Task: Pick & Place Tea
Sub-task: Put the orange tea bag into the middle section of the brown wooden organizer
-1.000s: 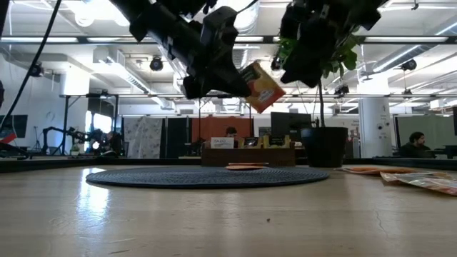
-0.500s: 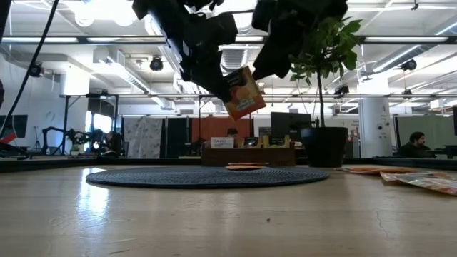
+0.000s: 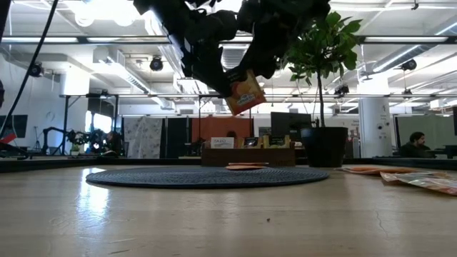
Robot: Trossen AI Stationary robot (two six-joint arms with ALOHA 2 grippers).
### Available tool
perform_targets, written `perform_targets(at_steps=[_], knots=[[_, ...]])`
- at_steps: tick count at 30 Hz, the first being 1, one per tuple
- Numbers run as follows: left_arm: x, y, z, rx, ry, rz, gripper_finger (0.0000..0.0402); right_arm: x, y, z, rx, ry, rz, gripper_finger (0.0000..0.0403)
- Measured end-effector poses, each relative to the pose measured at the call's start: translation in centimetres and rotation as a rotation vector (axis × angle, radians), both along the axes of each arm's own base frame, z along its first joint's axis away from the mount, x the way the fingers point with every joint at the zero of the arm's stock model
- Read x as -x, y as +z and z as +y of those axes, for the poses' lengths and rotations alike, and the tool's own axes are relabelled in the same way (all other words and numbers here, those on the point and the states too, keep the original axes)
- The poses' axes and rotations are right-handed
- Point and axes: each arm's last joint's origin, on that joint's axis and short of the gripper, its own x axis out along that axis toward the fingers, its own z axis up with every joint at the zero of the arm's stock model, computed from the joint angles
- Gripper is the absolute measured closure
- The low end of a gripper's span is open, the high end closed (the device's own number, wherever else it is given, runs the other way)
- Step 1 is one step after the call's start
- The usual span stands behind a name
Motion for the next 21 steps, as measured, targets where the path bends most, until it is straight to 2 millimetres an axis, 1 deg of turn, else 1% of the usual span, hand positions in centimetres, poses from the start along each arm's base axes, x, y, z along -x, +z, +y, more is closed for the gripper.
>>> perform_targets(at_steps=[2, 5, 10, 13, 14, 17, 21], knots=[[0.03, 0.06, 0.02, -0.002, 0.002, -0.001, 0.0401, -0.15, -0.24, -0.02, -0.005, -0.004, 0.01, 0.0232], [0.05, 0.17, 0.01, -0.003, 0.003, -0.006, 0.0401, -0.22, -0.41, -0.04, -0.005, -0.007, 0.016, 0.0264], [0.08, 0.18, 0.01, -0.005, 0.006, -0.006, 0.0401, -0.2, -0.54, -0.15, 0.059, -0.036, 0.024, 0.0336], [0.08, 0.19, 0.02, -0.006, 0.011, -0.008, 0.0401, -0.18, -0.5, -0.16, 0.069, -0.032, 0.023, 0.0379], [0.09, 0.2, 0.02, -0.004, 0.013, -0.008, 0.0401, -0.18, -0.5, -0.16, 0.071, -0.028, 0.023, 0.0387], [0.12, 0.28, 0.05, -0.003, 0.033, -0.012, 0.0398, -0.16, -0.51, -0.15, 0.071, -0.026, 0.024, 0.0393], [0.54, 0.61, 0.16, -0.016, 0.101, -0.026, 0.0374, 0.11, -0.66, -0.07, 0.05, -0.016, 0.057, 0.0394]])
